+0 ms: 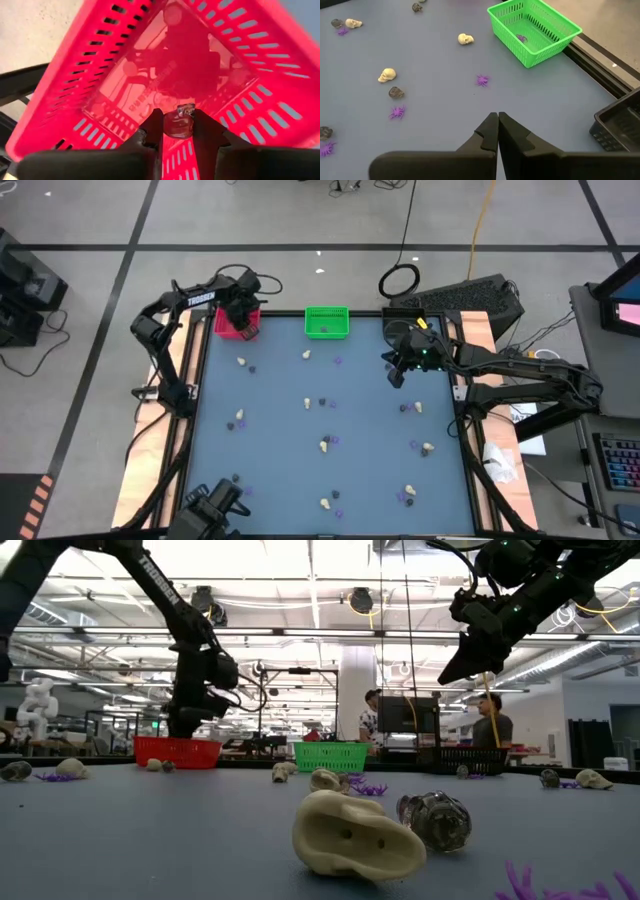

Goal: Sort Halloween decoration
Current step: Put the black skull toy into the red bin, then put the white skull toy into the black bin

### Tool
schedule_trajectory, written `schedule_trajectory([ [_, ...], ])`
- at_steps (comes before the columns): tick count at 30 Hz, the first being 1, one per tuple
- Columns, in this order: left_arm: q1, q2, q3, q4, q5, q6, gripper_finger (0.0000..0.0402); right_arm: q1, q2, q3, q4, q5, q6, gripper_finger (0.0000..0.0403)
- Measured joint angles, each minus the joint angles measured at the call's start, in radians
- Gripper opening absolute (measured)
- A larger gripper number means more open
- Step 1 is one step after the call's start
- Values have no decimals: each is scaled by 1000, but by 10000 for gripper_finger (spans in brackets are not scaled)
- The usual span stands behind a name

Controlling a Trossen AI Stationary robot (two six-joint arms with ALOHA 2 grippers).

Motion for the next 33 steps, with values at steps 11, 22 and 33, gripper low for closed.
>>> schedule_trajectory([
  [11,-1,-4,0,14,0,-6,143,0,0,0,0,0,0,0],
  [22,-25,-208,-5,27,-42,-68,143,0,0,0,-16,-3,-1,0],
  [33,-319,-563,-320,497,168,-154,41,1,0,0,-16,-48,-3,0],
])
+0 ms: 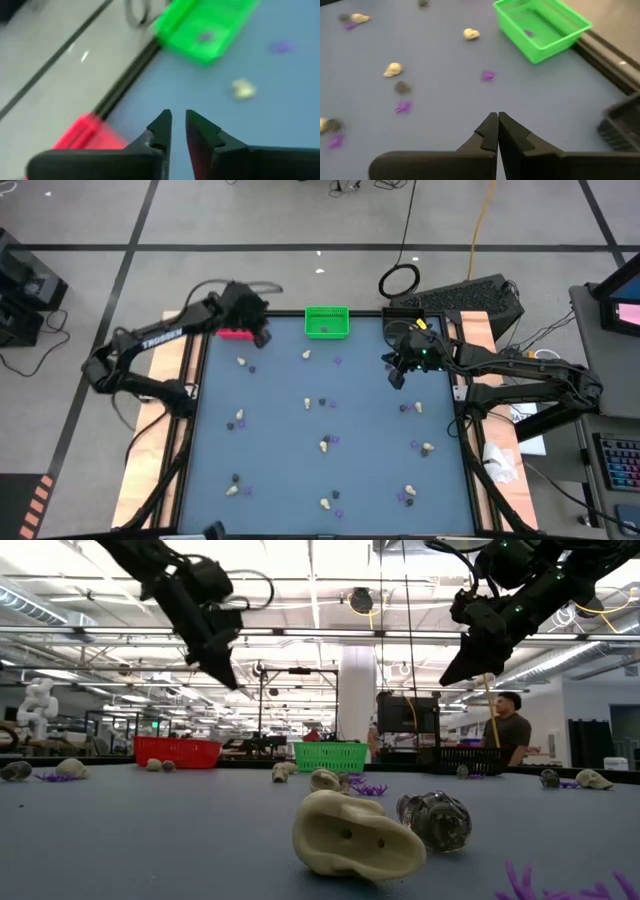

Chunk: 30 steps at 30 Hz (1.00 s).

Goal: Sort Halloween decoration
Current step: Put the white skull toy into the black bin

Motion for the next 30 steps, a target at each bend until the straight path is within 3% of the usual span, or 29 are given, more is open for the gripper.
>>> schedule_trajectory([
  [7,-198,-74,-264,501,75,-74,14,106,0,0,-124,-34,50,0],
  [12,-295,-49,-420,879,111,-137,12,244,0,0,-302,-34,264,0],
  [17,-349,-12,-497,1116,121,-137,12,435,0,0,-470,-90,538,0],
  [23,-372,46,-514,1247,121,-137,12,658,0,0,-599,-122,785,18],
  [30,-371,103,-514,1277,121,-137,12,804,35,0,-673,-133,851,108],
])
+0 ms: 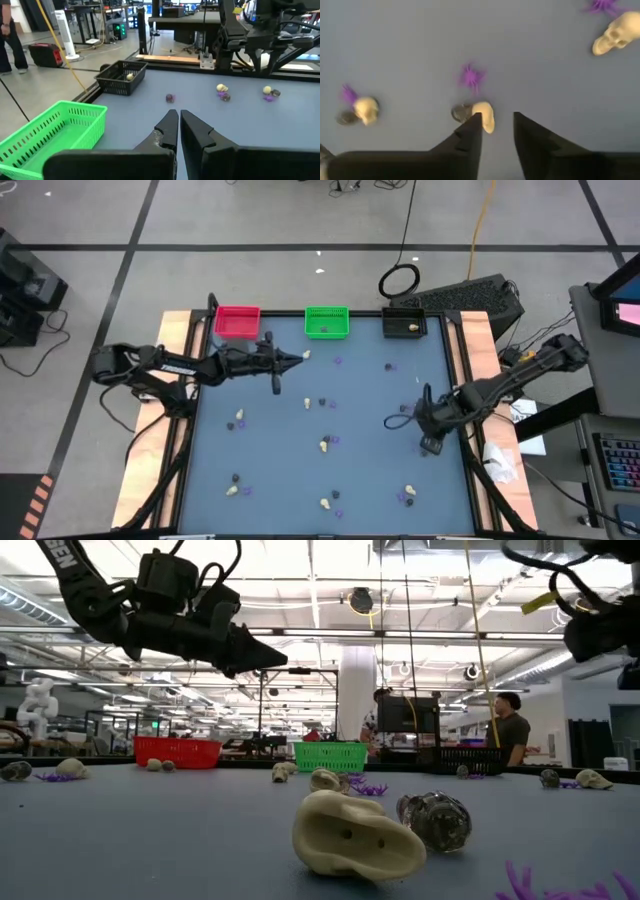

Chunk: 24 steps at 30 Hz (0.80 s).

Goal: Sort Halloween decoration
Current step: Put the white skull toy into the black bin

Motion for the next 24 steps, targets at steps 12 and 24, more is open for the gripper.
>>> schedule_trajectory([
  [12,0,11,0,28,0,0,12,94,191,0,96,-2,-84,153],
  [24,0,11,0,66,0,2,12,119,326,0,113,-32,-150,153],
])
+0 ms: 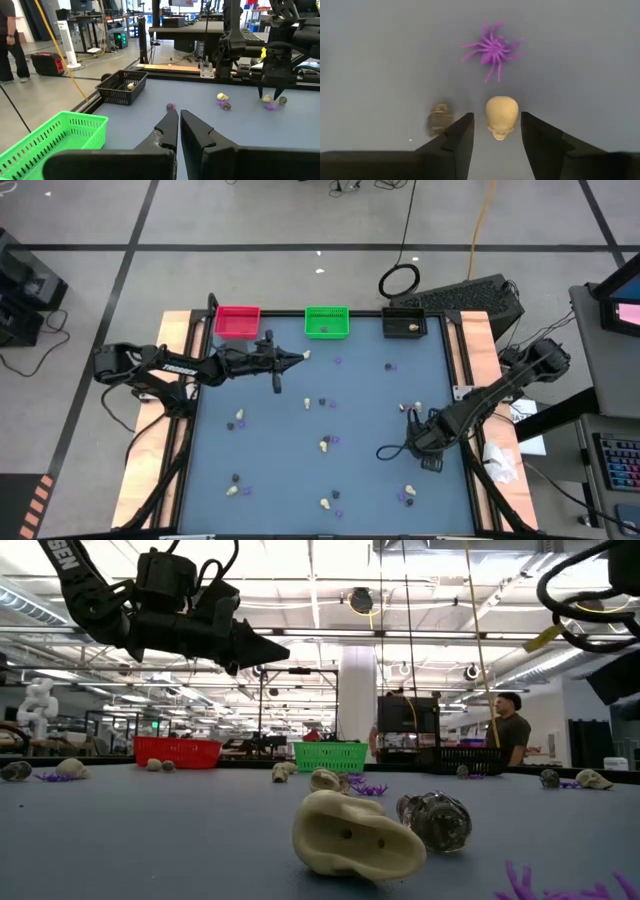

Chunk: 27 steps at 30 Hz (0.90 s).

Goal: Sort Halloween decoration
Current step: Put the white skull toy into the black bin

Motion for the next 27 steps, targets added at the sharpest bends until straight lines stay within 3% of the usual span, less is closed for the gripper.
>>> schedule_trajectory([
  [6,0,0,0,0,0,0,12,2,45,1,15,1,-30,128],
  [14,0,0,1,-2,0,0,12,3,42,1,29,0,-44,50],
  [21,0,0,1,-2,0,0,12,-21,-19,64,63,3,-17,45],
  [27,0,0,1,-2,-1,0,12,-136,-52,191,44,126,-84,49],
])
